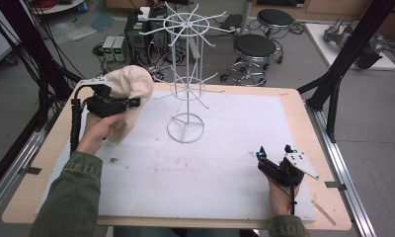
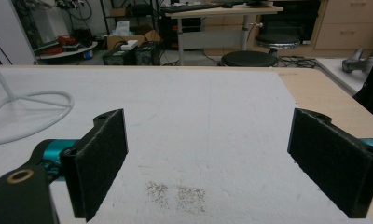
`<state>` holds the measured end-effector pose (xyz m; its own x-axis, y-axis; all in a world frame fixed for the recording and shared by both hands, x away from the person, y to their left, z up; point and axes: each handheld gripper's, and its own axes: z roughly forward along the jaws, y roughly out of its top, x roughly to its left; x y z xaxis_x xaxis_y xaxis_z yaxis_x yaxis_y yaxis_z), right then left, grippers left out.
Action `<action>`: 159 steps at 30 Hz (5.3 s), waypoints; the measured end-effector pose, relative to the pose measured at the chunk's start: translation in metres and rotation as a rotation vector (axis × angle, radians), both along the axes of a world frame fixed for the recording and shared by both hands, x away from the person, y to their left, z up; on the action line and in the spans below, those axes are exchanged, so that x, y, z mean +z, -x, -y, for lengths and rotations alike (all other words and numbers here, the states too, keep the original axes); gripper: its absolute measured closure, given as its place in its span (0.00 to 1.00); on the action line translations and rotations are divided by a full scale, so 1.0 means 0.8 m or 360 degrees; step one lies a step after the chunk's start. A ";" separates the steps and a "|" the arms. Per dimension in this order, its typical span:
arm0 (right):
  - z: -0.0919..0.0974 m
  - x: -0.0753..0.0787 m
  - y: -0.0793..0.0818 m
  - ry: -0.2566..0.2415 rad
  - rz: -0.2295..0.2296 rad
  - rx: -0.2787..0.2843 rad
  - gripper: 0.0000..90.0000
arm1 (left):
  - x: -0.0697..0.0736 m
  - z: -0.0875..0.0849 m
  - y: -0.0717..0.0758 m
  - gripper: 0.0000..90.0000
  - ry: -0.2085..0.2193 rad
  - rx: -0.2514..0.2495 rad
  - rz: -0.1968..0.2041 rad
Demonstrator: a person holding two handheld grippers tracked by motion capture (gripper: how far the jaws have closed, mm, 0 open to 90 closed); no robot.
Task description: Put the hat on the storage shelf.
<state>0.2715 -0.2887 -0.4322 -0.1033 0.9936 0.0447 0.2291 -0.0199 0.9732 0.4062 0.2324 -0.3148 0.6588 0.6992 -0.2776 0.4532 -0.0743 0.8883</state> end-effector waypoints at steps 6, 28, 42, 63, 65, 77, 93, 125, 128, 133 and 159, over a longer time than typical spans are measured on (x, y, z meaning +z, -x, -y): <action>0.000 0.000 0.000 -0.0002 -0.0008 -0.0007 0.12 | 0.017 -0.012 0.017 0.89 0.0083 -0.0048 0.0118; -0.001 0.000 0.000 -0.0002 0.0000 0.0005 0.12 | 0.094 -0.021 0.079 0.88 0.0387 -0.0184 0.0650; -0.001 0.000 0.001 -0.0006 0.0004 0.0001 0.12 | 0.123 -0.038 0.091 0.87 0.0535 -0.0200 0.0737; 0.001 0.002 0.003 -0.0023 0.0019 -0.0012 0.12 | 0.190 0.006 0.076 0.87 0.0608 -0.0339 0.0805; 0.001 0.002 0.003 -0.0018 0.0016 -0.0010 0.12 | 0.193 0.018 0.068 0.87 0.0611 -0.0350 0.0792; 0.001 0.002 0.003 -0.0029 0.0016 -0.0003 0.12 | 0.218 0.052 0.037 0.87 0.0580 -0.0331 0.0764; 0.002 0.002 0.004 -0.0036 0.0009 0.0001 0.12 | 0.238 0.062 0.023 0.86 0.0476 -0.0296 0.0685; 0.003 0.002 0.003 -0.0032 0.0025 0.0002 0.12 | 0.201 0.045 0.011 0.44 0.0455 -0.0190 0.0508; 0.004 0.001 0.003 -0.0026 0.0019 0.0001 0.12 | 0.196 0.039 0.012 0.43 0.0486 -0.0184 0.0507; 0.003 0.001 0.003 -0.0024 0.0017 -0.0002 0.12 | 0.192 0.037 0.012 0.43 0.0460 -0.0195 0.0501; 0.003 0.002 0.004 -0.0031 0.0022 -0.0006 0.12 | 0.167 0.013 0.029 0.38 0.0408 -0.0159 0.0538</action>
